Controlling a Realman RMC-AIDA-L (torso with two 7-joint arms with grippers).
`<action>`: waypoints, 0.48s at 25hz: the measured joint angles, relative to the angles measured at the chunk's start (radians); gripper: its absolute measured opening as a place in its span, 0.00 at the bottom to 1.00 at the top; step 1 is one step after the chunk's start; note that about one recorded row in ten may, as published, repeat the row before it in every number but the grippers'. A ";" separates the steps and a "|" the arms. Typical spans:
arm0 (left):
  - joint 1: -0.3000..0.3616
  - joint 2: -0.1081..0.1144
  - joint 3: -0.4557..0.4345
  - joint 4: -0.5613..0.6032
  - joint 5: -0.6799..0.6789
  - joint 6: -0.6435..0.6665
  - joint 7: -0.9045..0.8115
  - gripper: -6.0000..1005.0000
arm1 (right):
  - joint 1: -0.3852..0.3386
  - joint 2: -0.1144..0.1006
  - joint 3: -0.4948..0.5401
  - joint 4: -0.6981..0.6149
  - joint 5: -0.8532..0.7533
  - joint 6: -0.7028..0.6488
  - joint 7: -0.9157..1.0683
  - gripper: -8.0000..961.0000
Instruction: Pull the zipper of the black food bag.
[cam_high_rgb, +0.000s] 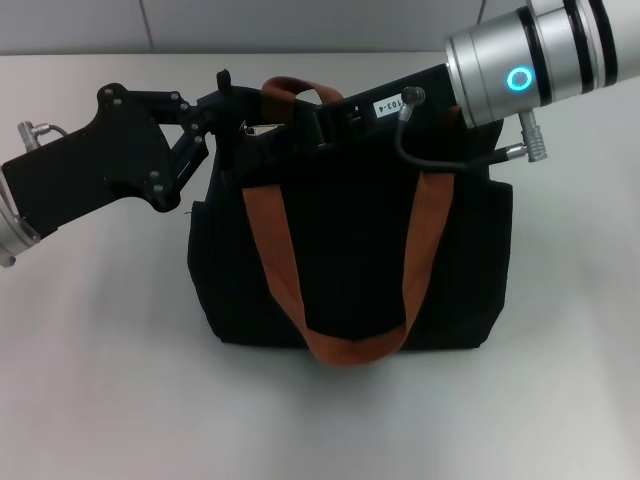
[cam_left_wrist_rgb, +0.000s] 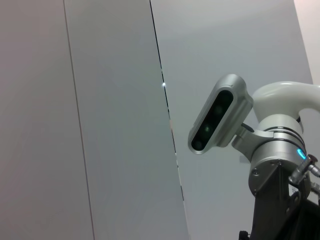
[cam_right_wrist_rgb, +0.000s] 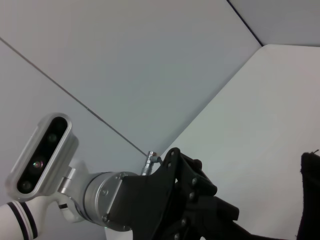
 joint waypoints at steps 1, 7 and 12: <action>0.000 0.000 0.000 0.000 0.000 0.000 0.000 0.05 | 0.000 0.000 0.000 0.000 0.000 0.000 0.000 0.19; 0.006 0.007 0.000 0.000 0.000 0.011 0.000 0.05 | -0.002 -0.004 -0.004 -0.031 -0.002 -0.018 0.000 0.20; 0.006 0.011 0.000 0.000 0.000 0.016 0.000 0.05 | 0.008 -0.005 -0.007 -0.036 -0.007 -0.020 0.000 0.23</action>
